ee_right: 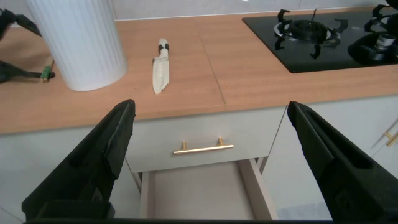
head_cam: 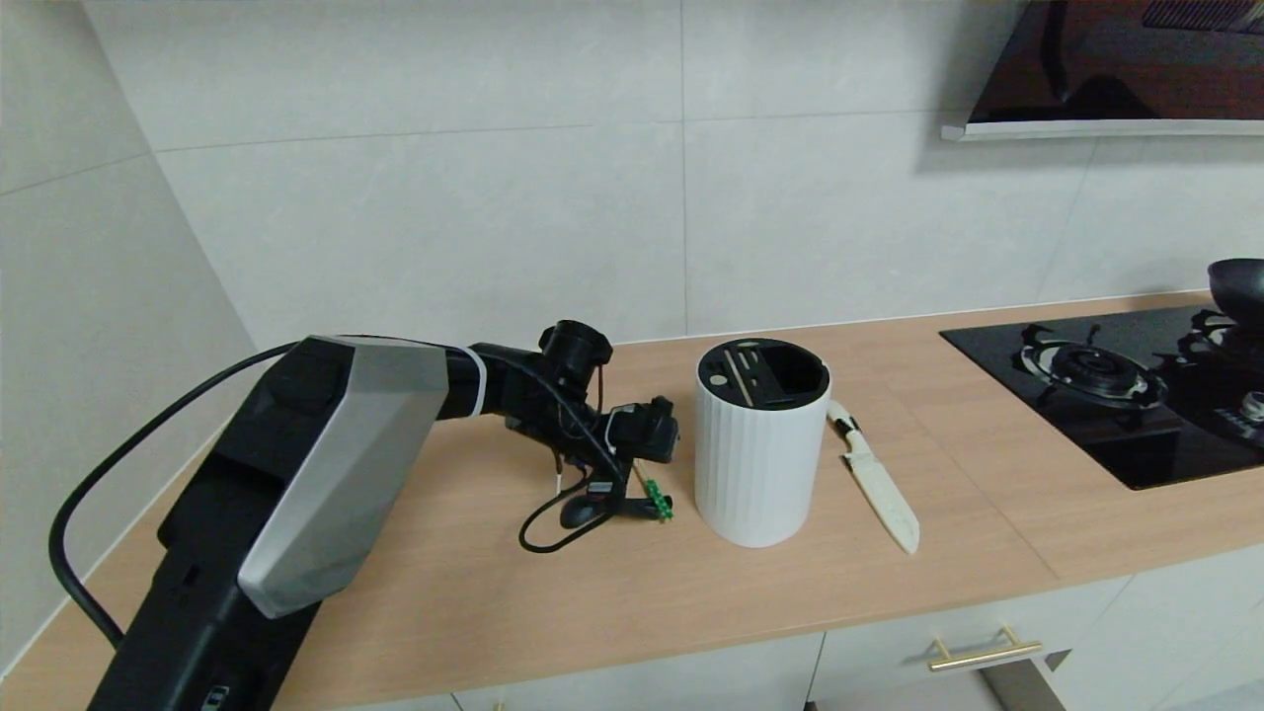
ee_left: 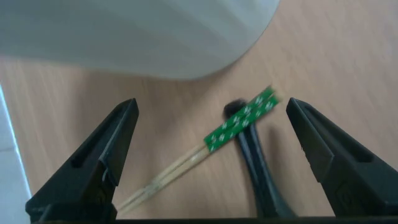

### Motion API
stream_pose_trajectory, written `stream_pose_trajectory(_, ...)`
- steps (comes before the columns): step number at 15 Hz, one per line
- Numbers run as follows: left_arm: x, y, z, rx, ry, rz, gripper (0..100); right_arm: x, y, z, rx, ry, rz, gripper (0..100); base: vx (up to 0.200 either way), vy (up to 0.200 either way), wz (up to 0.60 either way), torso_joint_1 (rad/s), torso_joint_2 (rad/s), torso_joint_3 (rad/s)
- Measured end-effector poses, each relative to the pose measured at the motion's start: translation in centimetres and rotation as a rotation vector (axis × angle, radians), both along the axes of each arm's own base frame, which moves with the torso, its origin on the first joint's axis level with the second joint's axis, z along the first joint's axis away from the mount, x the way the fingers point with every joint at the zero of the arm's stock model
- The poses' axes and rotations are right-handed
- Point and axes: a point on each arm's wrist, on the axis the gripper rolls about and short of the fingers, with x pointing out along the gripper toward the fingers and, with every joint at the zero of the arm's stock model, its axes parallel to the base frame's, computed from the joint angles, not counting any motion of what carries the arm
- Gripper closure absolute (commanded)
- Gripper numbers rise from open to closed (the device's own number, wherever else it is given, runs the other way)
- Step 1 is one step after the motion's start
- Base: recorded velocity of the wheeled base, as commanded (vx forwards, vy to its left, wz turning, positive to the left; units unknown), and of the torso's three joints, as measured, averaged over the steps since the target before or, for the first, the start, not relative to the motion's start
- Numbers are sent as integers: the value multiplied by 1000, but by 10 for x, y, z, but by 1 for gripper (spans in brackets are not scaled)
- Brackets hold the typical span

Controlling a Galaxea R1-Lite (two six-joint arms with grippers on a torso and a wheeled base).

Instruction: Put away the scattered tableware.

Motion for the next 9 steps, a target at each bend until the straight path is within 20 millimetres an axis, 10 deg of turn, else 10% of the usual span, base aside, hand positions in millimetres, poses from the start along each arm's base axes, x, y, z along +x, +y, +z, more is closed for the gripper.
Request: stream_pose_trajectory(9, -6, 5, -11, 79, 41, -36, 0, 0, 0, 0, 0, 0, 0, 0, 0, 0, 0, 0, 0, 0)
